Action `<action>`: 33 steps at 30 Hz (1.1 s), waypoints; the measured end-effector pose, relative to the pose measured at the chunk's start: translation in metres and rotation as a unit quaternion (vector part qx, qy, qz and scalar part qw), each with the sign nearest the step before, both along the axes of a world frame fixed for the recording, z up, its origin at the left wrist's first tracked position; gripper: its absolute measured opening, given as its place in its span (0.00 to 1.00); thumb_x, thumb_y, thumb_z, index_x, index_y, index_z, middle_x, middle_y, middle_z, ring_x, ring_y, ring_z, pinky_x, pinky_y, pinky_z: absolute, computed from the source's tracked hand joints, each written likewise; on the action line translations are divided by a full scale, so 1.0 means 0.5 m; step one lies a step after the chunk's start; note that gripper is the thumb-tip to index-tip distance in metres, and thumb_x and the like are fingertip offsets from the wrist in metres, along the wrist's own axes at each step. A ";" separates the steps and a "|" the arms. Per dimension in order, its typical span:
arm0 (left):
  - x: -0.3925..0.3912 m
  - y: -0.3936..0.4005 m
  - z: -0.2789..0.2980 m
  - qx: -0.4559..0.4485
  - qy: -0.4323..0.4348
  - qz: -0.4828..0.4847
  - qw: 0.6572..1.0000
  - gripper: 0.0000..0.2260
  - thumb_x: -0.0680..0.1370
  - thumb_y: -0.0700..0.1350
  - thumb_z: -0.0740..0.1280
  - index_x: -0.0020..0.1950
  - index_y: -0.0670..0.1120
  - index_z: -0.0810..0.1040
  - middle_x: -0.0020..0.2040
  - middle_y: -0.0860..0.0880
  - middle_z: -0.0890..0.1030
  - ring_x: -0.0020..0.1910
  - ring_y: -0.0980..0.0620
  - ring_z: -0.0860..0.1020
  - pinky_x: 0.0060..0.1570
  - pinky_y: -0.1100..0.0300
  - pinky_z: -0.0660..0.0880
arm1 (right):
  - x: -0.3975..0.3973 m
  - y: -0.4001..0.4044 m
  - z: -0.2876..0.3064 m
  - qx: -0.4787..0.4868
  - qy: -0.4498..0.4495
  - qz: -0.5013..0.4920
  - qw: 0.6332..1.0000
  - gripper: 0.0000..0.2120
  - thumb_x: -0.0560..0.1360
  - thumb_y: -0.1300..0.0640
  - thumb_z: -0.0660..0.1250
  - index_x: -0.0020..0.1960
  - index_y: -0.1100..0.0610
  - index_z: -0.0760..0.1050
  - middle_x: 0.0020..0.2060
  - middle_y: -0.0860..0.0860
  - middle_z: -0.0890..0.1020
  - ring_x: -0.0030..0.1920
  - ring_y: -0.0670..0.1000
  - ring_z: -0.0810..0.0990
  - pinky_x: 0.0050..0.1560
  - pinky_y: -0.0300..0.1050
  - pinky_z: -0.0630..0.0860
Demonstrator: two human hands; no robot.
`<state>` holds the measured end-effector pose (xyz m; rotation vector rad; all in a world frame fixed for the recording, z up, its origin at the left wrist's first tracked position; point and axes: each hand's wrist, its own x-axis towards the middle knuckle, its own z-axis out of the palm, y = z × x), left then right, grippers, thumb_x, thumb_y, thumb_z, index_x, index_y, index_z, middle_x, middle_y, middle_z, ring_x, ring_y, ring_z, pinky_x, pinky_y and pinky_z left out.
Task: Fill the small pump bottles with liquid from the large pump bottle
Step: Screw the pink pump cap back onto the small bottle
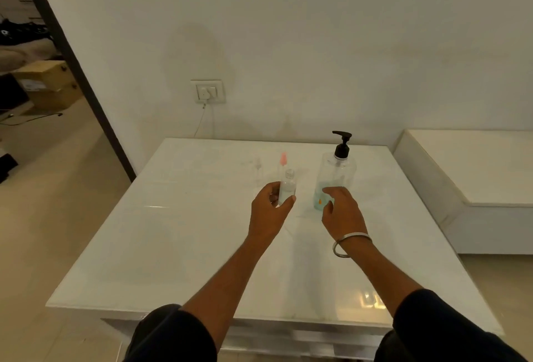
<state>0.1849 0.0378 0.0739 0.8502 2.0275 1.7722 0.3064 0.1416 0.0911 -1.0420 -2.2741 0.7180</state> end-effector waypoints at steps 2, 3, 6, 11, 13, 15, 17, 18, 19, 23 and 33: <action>-0.008 -0.021 -0.023 -0.008 -0.004 0.011 1.000 0.19 0.73 0.45 0.72 0.62 0.46 0.74 0.57 0.49 0.79 0.53 0.52 0.78 0.55 0.63 0.75 | -0.008 -0.014 -0.020 -0.011 -0.008 0.011 1.000 0.15 0.74 0.66 0.59 0.59 0.58 0.74 0.58 0.54 0.76 0.56 0.55 0.77 0.57 0.41 0.72; -0.011 -0.031 -0.034 -0.014 -0.004 0.016 1.000 0.19 0.73 0.45 0.72 0.62 0.46 0.74 0.57 0.49 0.79 0.53 0.52 0.79 0.53 0.65 0.75 | -0.012 -0.021 -0.029 -0.016 -0.012 0.019 1.000 0.15 0.74 0.66 0.59 0.59 0.58 0.74 0.58 0.53 0.76 0.56 0.54 0.77 0.57 0.40 0.71; -0.024 -0.052 -0.064 -0.035 -0.006 0.031 0.999 0.19 0.73 0.46 0.72 0.61 0.46 0.74 0.56 0.51 0.79 0.53 0.53 0.78 0.51 0.68 0.74 | -0.024 -0.034 -0.063 -0.035 -0.025 0.047 0.998 0.15 0.75 0.66 0.58 0.58 0.58 0.74 0.56 0.53 0.77 0.55 0.52 0.77 0.57 0.42 0.73; -0.039 -0.075 -0.103 -0.036 -0.013 0.049 0.998 0.15 0.72 0.48 0.73 0.56 0.51 0.74 0.51 0.55 0.79 0.49 0.57 0.78 0.44 0.75 0.73 | -0.051 -0.040 -0.110 -0.047 -0.063 0.068 0.995 0.13 0.75 0.65 0.58 0.57 0.59 0.74 0.54 0.53 0.76 0.52 0.52 0.78 0.54 0.43 0.74; -0.044 -0.079 -0.118 -0.031 -0.017 0.052 0.998 0.14 0.72 0.49 0.72 0.55 0.53 0.73 0.49 0.58 0.78 0.49 0.58 0.78 0.44 0.74 0.73 | -0.063 -0.041 -0.128 -0.045 -0.080 0.080 0.993 0.12 0.76 0.63 0.60 0.58 0.59 0.74 0.54 0.54 0.76 0.52 0.52 0.78 0.53 0.41 0.72; -0.046 -0.079 -0.136 -0.035 -0.019 0.054 0.998 0.14 0.72 0.49 0.72 0.55 0.54 0.72 0.49 0.59 0.77 0.48 0.59 0.78 0.45 0.73 0.73 | -0.076 -0.043 -0.145 -0.043 -0.099 0.094 0.990 0.12 0.76 0.60 0.62 0.59 0.59 0.73 0.55 0.54 0.76 0.53 0.53 0.77 0.54 0.41 0.72; -0.047 -0.078 -0.153 -0.035 -0.018 0.051 0.998 0.14 0.73 0.49 0.72 0.55 0.54 0.72 0.48 0.61 0.77 0.48 0.60 0.78 0.45 0.75 0.73 | -0.089 -0.043 -0.159 -0.039 -0.115 0.102 0.987 0.15 0.76 0.56 0.63 0.61 0.59 0.72 0.57 0.54 0.75 0.55 0.53 0.76 0.57 0.44 0.73; -0.048 -0.077 -0.157 -0.037 -0.015 0.048 0.998 0.14 0.73 0.48 0.72 0.55 0.54 0.72 0.48 0.61 0.77 0.47 0.61 0.78 0.45 0.75 0.73 | -0.096 -0.043 -0.164 -0.034 -0.122 0.101 0.987 0.16 0.75 0.55 0.64 0.61 0.58 0.71 0.58 0.54 0.74 0.56 0.54 0.76 0.58 0.45 0.73; -0.049 -0.076 -0.163 -0.039 -0.013 0.045 0.998 0.13 0.73 0.48 0.72 0.55 0.54 0.72 0.48 0.62 0.77 0.47 0.62 0.78 0.45 0.76 0.72 | -0.103 -0.042 -0.171 -0.030 -0.130 0.101 0.986 0.17 0.75 0.53 0.64 0.62 0.58 0.71 0.58 0.54 0.74 0.58 0.54 0.75 0.60 0.47 0.73; -0.054 -0.071 -0.177 -0.036 -0.010 0.038 0.999 0.14 0.73 0.46 0.72 0.56 0.51 0.73 0.48 0.59 0.78 0.45 0.65 0.77 0.45 0.78 0.71 | -0.127 -0.042 -0.186 -0.037 -0.164 0.088 0.982 0.20 0.75 0.49 0.65 0.63 0.57 0.70 0.60 0.53 0.73 0.60 0.54 0.73 0.62 0.47 0.72; -0.064 -0.056 -0.201 -0.042 0.008 0.046 0.998 0.15 0.74 0.45 0.71 0.58 0.46 0.74 0.50 0.56 0.77 0.45 0.64 0.76 0.45 0.80 0.69 | -0.171 -0.038 -0.208 -0.050 -0.159 0.092 0.982 0.21 0.74 0.50 0.67 0.63 0.58 0.70 0.59 0.55 0.74 0.59 0.55 0.74 0.61 0.47 0.71</action>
